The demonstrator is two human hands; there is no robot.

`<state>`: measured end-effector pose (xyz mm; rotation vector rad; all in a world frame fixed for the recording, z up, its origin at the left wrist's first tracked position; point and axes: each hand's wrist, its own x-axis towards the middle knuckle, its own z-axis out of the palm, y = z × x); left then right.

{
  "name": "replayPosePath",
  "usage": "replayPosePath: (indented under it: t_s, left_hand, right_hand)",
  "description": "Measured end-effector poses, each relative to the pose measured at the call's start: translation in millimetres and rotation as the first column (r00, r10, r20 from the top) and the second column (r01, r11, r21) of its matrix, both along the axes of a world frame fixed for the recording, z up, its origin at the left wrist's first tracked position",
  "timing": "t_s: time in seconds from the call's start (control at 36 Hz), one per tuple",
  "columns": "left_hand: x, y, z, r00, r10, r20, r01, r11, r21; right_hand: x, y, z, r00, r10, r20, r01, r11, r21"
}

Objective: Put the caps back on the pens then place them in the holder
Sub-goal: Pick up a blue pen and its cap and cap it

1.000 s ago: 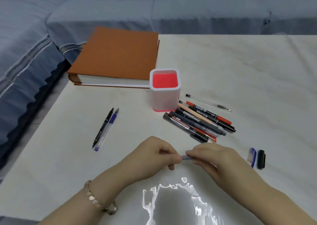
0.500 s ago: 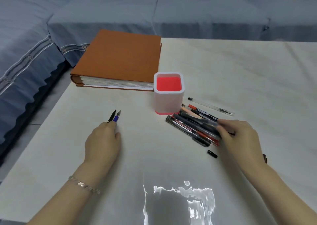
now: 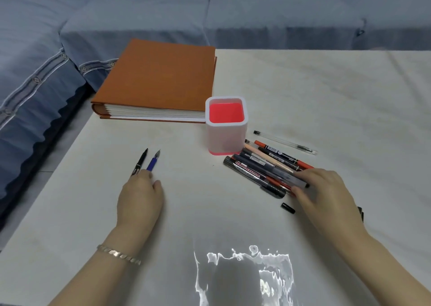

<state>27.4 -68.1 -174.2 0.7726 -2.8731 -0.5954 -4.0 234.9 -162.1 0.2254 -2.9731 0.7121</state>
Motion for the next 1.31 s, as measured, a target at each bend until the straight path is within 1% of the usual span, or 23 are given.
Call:
replayPosePath:
  t_s: [0.11,0.19,0.31,0.36,0.42,0.47,0.56,0.64,0.75,0.81,0.94,1.03,1.14,1.17,1.19,1.25,1.31]
  left_hand:
    - [2.4,1.9,1.8,0.998,0.035,-0.044,-0.032,0.997,0.071]
    - [0.1,-0.7,3.4,0.999,0.046,-0.022,-0.044,0.997,0.067]
    - [-7.2,-8.4,1.0,0.998,0.040,0.052,-0.041,0.999,0.011]
    - [-10.2,-10.0,0.6,0.995,0.047,0.089,-0.043,0.998,-0.052]
    - [-10.6,-6.5,3.4,0.991,0.030,0.130,-0.012,0.991,-0.134]
    - [-8.1,2.6,8.5,0.991,-0.030,0.128,0.050,0.986,-0.160]
    - [-2.5,24.7,17.5,0.982,-0.187,-0.001,0.186,0.979,-0.084]
    - [1.9,52.6,28.6,0.948,-0.306,-0.092,0.311,0.949,0.054]
    - [9.9,85.0,39.5,0.924,-0.352,-0.152,0.383,0.872,0.305]
    - [14.2,97.5,41.8,0.916,-0.368,-0.157,0.400,0.825,0.399]
    - [20.6,116.4,41.9,0.903,-0.406,-0.144,0.424,0.778,0.464]
    - [21.2,118.5,40.7,0.900,-0.412,-0.142,0.426,0.766,0.481]
    - [21.4,118.4,39.0,0.902,-0.403,-0.152,0.420,0.743,0.521]
    - [21.5,118.6,38.9,0.902,-0.402,-0.157,0.420,0.739,0.526]
    - [21.8,118.7,38.9,0.902,-0.401,-0.161,0.422,0.736,0.530]
    - [21.8,119.4,39.7,0.900,-0.401,-0.169,0.424,0.722,0.547]
    - [21.5,120.4,40.9,0.896,-0.406,-0.181,0.434,0.706,0.560]
  right_hand:
    - [2.4,-2.1,1.1,1.000,0.003,0.014,-0.003,1.000,-0.019]
    - [5.1,-2.5,2.8,1.000,0.012,0.014,-0.012,1.000,-0.028]
    - [9.3,0.5,8.2,1.000,0.019,0.019,-0.018,0.999,-0.042]
    - [12.5,6.5,11.0,1.000,0.016,0.022,-0.015,0.999,-0.041]
    - [16.6,15.1,13.4,0.999,0.011,0.032,-0.010,0.999,-0.042]
    - [21.8,25.0,15.3,0.999,0.000,0.049,0.003,0.999,-0.054]
    - [28.4,42.6,15.3,0.995,-0.046,0.087,0.050,0.998,-0.044]
    - [31.7,61.2,13.0,0.989,-0.096,0.110,0.097,0.995,-0.003]
    - [32.7,76.7,13.4,0.980,-0.140,0.140,0.137,0.990,0.027]
    - [31.7,79.7,13.2,0.976,-0.153,0.156,0.150,0.988,0.032]
    - [30.0,76.2,11.1,0.961,-0.170,0.217,0.152,0.984,0.097]
    - [27.6,68.3,9.9,0.961,-0.173,0.214,0.153,0.983,0.105]
    - [22.9,57.8,6.3,0.960,-0.182,0.213,0.137,0.968,0.210]
    - [22.5,56.3,5.7,0.960,-0.183,0.210,0.142,0.971,0.193]
    - [22.3,54.8,5.9,0.959,-0.185,0.215,0.159,0.978,0.132]
    - [21.6,52.6,7.1,0.953,-0.187,0.237,0.208,0.976,-0.065]
    - [20.6,49.7,11.5,0.951,-0.176,0.253,0.243,0.933,-0.264]
